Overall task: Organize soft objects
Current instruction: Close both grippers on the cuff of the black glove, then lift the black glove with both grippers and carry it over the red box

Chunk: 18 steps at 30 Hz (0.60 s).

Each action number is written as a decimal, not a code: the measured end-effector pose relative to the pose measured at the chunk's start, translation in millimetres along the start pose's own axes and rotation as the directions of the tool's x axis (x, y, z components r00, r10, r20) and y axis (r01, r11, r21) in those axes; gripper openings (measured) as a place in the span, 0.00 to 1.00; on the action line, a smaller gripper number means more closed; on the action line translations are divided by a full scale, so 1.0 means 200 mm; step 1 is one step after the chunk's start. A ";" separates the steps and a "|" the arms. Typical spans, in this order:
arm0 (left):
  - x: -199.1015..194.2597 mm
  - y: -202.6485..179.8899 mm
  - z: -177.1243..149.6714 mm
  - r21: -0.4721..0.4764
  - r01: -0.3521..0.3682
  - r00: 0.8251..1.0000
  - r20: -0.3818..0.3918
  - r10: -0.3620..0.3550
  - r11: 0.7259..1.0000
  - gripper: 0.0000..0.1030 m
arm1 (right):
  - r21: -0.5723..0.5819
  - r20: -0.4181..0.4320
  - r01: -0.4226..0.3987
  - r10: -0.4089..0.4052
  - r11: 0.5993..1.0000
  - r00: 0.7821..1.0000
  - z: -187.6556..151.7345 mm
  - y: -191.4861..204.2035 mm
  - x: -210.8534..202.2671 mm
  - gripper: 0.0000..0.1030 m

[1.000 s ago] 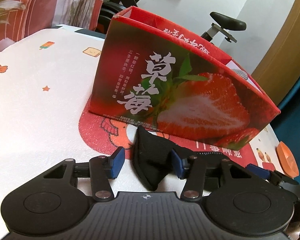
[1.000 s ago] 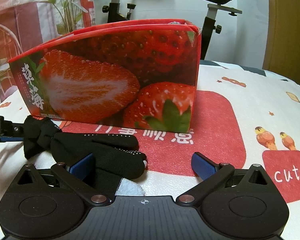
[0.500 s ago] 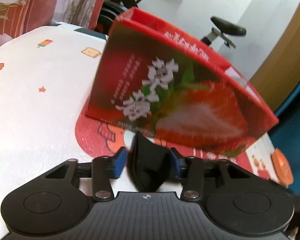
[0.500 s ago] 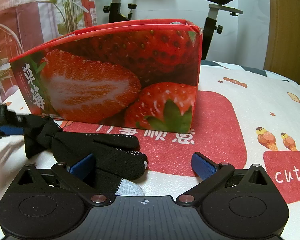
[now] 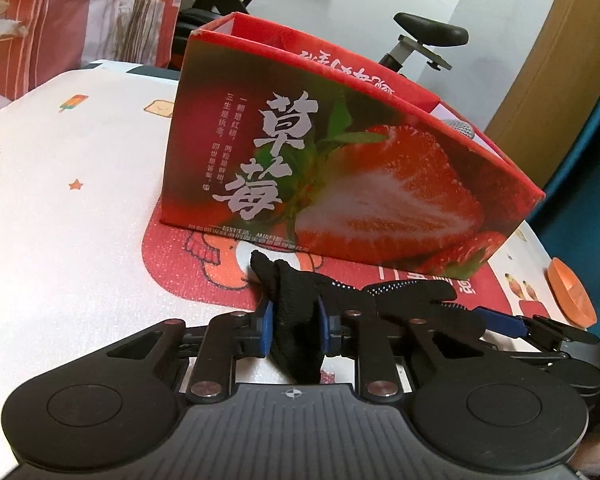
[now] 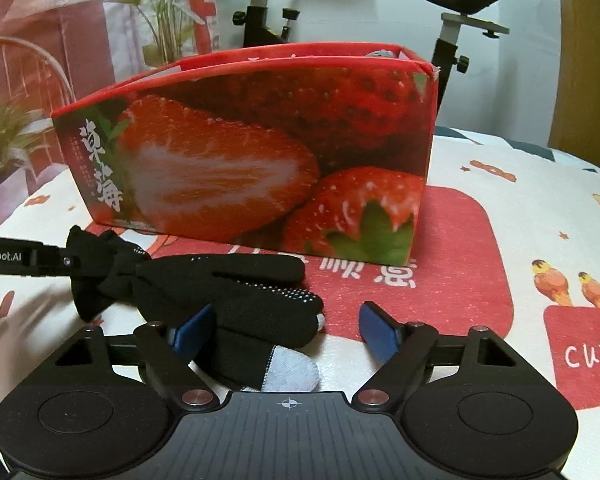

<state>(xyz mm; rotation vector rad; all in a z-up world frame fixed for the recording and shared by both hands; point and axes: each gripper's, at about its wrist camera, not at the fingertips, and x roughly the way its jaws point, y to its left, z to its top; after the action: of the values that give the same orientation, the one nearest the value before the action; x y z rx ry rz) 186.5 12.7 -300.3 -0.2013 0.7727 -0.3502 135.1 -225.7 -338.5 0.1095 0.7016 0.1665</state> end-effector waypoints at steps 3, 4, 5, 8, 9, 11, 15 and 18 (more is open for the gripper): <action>-0.01 0.01 -0.01 -0.001 0.002 1.000 -0.001 -0.002 1.000 0.23 | 0.004 0.003 -0.015 0.015 1.000 1.000 0.00 0.00 -0.01 0.66; -0.01 0.00 -0.01 0.004 0.001 1.000 -0.002 -0.001 1.000 0.23 | 0.003 0.005 -0.026 0.026 1.000 1.000 0.00 0.01 -0.02 0.59; -0.01 0.00 -0.01 0.008 -0.001 1.000 -0.002 0.001 1.000 0.23 | 0.001 0.005 -0.036 0.036 0.999 0.999 0.00 0.01 -0.02 0.53; -0.02 -0.01 -0.02 0.018 -0.006 1.000 -0.002 0.006 1.000 0.23 | 0.013 0.003 -0.059 0.059 0.998 0.998 0.00 0.01 -0.03 0.44; -0.02 -0.01 -0.03 0.019 -0.006 1.000 -0.002 0.007 1.000 0.23 | 0.016 0.002 -0.064 0.064 0.998 0.998 0.00 0.01 -0.04 0.42; -0.02 -0.01 -0.03 0.023 -0.006 1.000 -0.004 0.006 1.000 0.22 | 0.035 -0.008 -0.088 0.089 0.995 0.996 0.00 0.01 -0.04 0.25; -0.05 -0.02 -0.04 0.033 -0.003 1.000 -0.008 0.004 0.999 0.20 | 0.034 -0.018 -0.098 0.099 0.995 0.995 0.00 0.04 -0.07 0.14; -0.08 -0.03 -0.05 0.034 0.004 1.000 -0.003 -0.004 0.999 0.19 | 0.053 -0.005 -0.107 0.107 0.993 0.994 0.01 0.04 -0.11 0.10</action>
<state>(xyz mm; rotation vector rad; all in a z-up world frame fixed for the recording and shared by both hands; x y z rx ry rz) 167.6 13.5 -294.1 -0.1701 0.7684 -0.3669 119.1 -222.2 -322.7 0.1974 0.7090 0.2515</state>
